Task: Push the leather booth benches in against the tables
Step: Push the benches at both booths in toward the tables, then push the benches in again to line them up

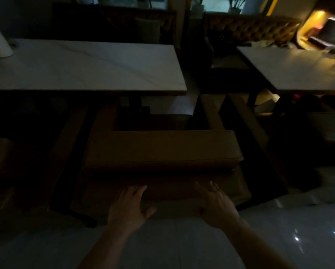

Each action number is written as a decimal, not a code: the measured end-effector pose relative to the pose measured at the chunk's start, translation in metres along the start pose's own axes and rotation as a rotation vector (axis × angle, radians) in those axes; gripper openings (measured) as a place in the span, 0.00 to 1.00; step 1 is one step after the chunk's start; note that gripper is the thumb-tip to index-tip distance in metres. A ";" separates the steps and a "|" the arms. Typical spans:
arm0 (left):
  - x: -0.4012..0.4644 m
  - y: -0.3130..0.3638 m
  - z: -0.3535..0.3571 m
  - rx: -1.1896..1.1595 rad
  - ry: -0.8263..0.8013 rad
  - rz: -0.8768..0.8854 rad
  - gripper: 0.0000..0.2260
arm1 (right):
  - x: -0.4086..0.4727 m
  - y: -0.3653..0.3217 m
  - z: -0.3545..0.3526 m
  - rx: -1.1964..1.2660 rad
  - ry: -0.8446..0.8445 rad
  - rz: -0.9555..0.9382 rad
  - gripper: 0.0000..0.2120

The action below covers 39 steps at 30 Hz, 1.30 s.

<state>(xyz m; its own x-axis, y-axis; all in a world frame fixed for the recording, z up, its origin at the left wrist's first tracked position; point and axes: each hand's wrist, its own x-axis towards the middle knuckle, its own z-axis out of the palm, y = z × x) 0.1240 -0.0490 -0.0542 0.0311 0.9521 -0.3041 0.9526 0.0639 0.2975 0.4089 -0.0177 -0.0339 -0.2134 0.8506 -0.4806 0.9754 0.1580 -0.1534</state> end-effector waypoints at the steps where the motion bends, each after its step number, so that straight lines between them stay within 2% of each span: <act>1: -0.004 0.011 -0.004 -0.008 -0.021 0.010 0.36 | -0.009 0.006 -0.005 0.002 0.006 0.003 0.31; 3: -0.011 0.034 -0.011 -0.024 -0.049 0.019 0.36 | -0.028 0.020 -0.014 0.048 0.044 0.030 0.32; 7: -0.027 0.082 -0.017 -0.047 -0.100 0.003 0.38 | -0.073 0.051 -0.032 0.177 0.112 0.095 0.40; 11: -0.046 0.132 -0.013 -0.039 -0.103 0.004 0.37 | -0.111 0.097 -0.033 0.228 0.127 0.104 0.38; 16: -0.072 0.200 -0.001 -0.030 -0.179 -0.019 0.36 | -0.158 0.182 -0.028 0.265 0.174 0.156 0.29; 20: -0.083 0.249 0.011 -0.032 -0.140 -0.027 0.35 | -0.182 0.260 -0.024 0.271 0.207 0.229 0.37; 23: -0.090 0.278 0.017 -0.048 -0.109 -0.025 0.33 | -0.195 0.298 -0.021 0.291 0.257 0.233 0.36; 27: -0.092 0.295 0.025 -0.049 -0.083 -0.025 0.32 | -0.193 0.312 -0.011 0.301 0.261 0.203 0.35; 33: -0.074 0.290 0.039 -0.043 -0.146 -0.032 0.32 | -0.169 0.306 0.006 0.312 0.176 0.189 0.37; 39: -0.024 0.310 0.049 -0.096 -0.206 0.047 0.32 | -0.148 0.321 -0.020 0.273 0.222 0.234 0.36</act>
<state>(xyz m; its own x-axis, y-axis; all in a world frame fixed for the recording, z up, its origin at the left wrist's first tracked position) 0.4336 -0.0664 0.0009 0.1453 0.8740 -0.4636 0.9159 0.0584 0.3972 0.7545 -0.0824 0.0052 0.0580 0.9399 -0.3364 0.9395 -0.1654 -0.3001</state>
